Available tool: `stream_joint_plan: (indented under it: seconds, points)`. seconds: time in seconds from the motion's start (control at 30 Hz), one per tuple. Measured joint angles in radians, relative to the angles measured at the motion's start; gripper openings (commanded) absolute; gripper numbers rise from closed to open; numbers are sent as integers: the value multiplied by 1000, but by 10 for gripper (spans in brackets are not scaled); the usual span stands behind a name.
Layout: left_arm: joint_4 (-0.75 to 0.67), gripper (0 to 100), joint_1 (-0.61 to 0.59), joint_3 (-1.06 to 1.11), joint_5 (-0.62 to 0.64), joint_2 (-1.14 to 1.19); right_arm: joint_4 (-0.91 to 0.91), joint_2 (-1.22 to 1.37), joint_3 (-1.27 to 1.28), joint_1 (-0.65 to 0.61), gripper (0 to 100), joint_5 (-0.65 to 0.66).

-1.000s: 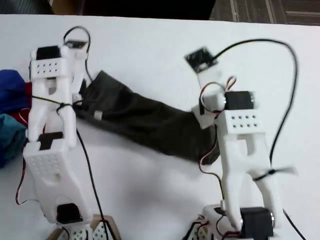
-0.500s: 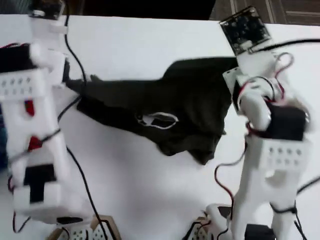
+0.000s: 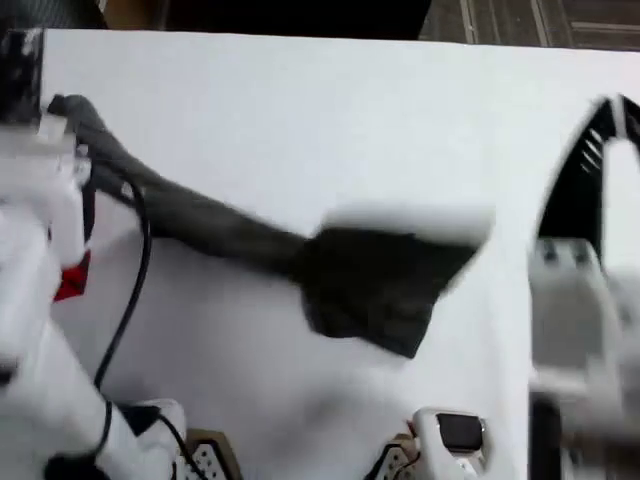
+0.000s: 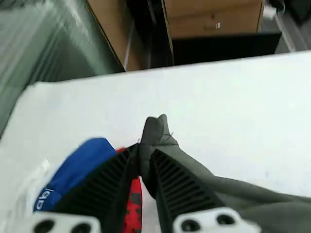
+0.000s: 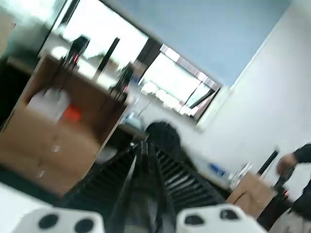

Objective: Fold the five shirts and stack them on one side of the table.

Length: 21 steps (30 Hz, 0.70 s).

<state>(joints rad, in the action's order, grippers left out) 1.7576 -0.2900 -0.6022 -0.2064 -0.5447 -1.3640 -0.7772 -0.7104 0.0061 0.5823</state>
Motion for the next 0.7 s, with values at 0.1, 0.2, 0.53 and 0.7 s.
stream_joint_plan:
  seconds: [0.1,0.2,0.53,0.7]
  points:
    - [0,25,-2,0,0,-91,0,-11,-98,0,21,0]
    - [0,25,-2,2,0,-152,-14,-14,-127,-2,22,0]
    - [-104,25,-34,226,-61,-167,-141,-9,440,-3,24,-218]
    - [-241,25,-32,396,-63,-167,38,2,1005,-87,142,-233]
